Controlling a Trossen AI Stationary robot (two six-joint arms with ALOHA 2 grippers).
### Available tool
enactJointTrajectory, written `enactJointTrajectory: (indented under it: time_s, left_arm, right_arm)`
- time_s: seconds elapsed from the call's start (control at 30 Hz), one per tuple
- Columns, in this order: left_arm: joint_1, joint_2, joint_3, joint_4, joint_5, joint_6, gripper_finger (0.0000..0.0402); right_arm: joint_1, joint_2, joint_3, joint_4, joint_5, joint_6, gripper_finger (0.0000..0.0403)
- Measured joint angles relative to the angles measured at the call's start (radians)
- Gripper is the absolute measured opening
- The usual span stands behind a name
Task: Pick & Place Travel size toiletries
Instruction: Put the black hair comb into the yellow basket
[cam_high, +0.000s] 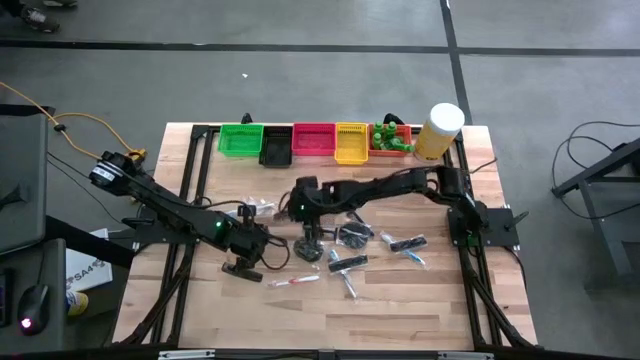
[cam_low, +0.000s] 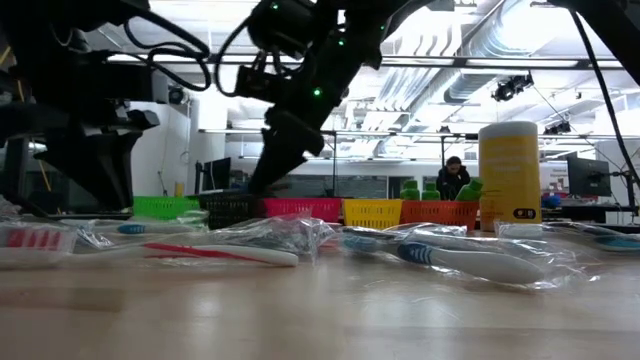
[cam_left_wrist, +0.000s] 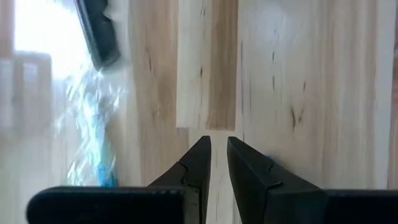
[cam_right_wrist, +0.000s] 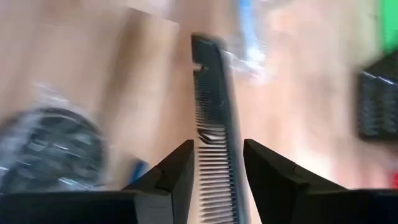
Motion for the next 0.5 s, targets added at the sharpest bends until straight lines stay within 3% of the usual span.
enactJointTrajectory:
  time_s: [0.3, 0.37, 0.5]
  left_arm:
    - [-0.065, -0.043, 0.000, -0.090, -0.073, -0.116, 0.0054]
    - [-0.081, -0.043, 0.000, -0.088, -0.079, -0.127, 0.0054]
    - [-0.085, -0.043, 0.000, -0.089, -0.095, -0.149, 0.0054]
  right_arm:
    - [-0.198, -0.101, 0.002, -0.193, 0.087, 0.030, 0.0123]
    - [-0.244, -0.114, 0.001, -0.237, 0.045, 0.033, 0.0113]
    - [-0.287, -0.113, 0.001, -0.244, -0.151, -0.006, 0.0094]
